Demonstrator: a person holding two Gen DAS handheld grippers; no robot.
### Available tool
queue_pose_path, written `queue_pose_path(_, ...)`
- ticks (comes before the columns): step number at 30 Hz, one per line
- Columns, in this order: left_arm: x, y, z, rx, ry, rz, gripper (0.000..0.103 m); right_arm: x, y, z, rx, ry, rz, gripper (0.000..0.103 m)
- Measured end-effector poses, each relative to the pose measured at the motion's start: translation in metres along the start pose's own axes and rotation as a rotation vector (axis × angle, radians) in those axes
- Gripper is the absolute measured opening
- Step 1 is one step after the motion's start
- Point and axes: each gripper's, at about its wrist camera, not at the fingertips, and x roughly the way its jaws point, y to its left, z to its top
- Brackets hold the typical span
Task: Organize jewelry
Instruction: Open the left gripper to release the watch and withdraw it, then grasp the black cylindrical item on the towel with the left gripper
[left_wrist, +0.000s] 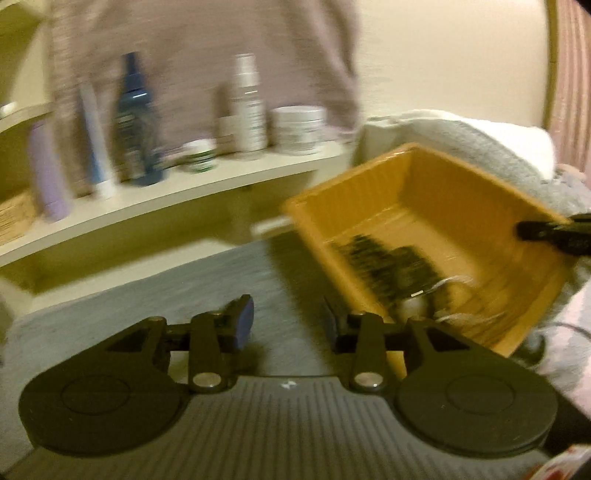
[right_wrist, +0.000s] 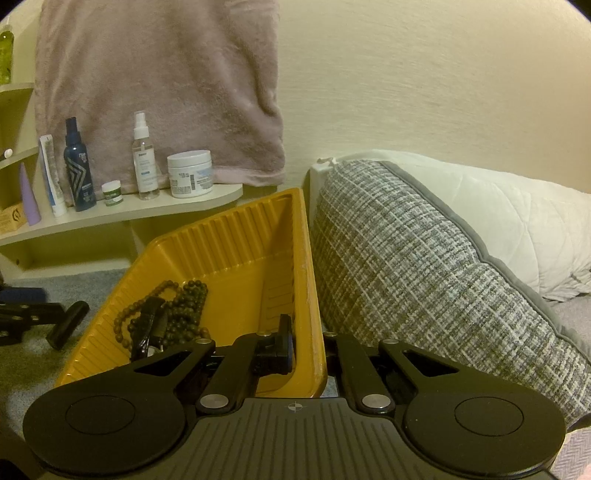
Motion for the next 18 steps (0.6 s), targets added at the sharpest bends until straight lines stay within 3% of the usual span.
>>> queue_pose_path(9,-0.002,0.064,-0.034,-0.050,0.056,0.182,0.042,0.002,0.001,-0.001,-0.013,0.006,-0.009,0.004)
queue_pose_path(13,-0.002,0.070,-0.036,-0.094,0.047,0.163,0.043,0.003,0.002,-0.001,-0.017,0.008,-0.013,0.004)
queue_pose_path(18,0.010,0.047,-0.031,-0.086,0.038,0.100,0.043,0.005,0.001,0.001,-0.025,0.011,-0.013,0.004)
